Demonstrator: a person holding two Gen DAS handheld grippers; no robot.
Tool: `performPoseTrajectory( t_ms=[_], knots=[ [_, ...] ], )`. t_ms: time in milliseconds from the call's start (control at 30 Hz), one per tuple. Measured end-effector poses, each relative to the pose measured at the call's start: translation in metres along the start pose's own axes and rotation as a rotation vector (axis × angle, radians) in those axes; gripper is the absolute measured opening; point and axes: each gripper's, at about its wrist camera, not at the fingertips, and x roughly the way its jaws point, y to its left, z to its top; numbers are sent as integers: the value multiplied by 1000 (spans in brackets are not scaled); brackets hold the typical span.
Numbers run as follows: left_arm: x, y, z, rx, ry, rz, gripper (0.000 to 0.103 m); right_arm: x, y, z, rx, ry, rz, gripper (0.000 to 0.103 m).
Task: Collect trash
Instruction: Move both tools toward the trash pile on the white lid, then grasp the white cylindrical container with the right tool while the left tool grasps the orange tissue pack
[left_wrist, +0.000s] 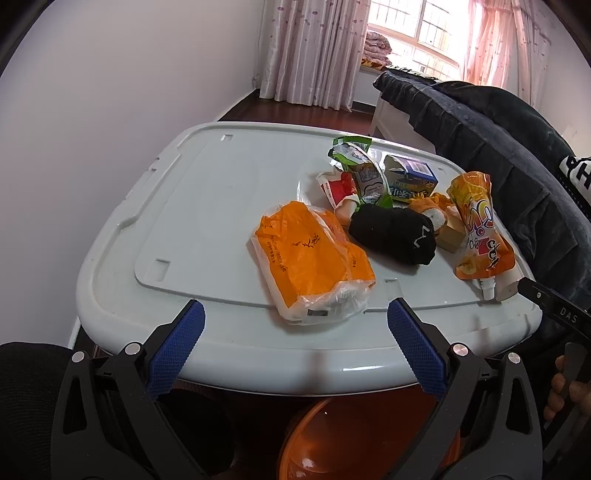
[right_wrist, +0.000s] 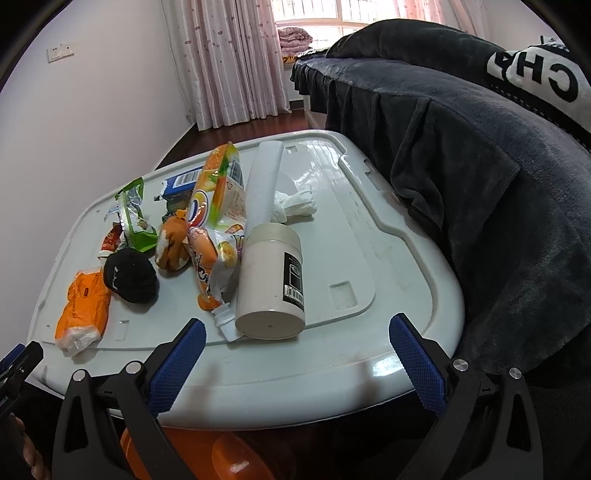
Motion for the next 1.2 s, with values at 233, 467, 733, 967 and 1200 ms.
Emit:
performPoseTrajectory(
  t_ms=[233, 467, 733, 967, 1200],
  knots=[
    [-3, 2, 0, 2, -1, -3, 97, 8, -8, 13, 11, 60, -1, 98],
    [-5, 6, -1, -13, 2, -12, 97, 18, -2, 37, -58, 76, -35, 98],
    [-4, 10, -1, -32, 10, -10, 97, 43, -5, 55, -60, 125, -48, 98],
    [-3, 6, -3, -17, 14, 2, 97, 60, 14, 53, -129, 178, -23, 95],
    [-3, 7, -3, -18, 17, 8, 97, 86, 14, 56, -85, 278, 34, 77]
  ],
)
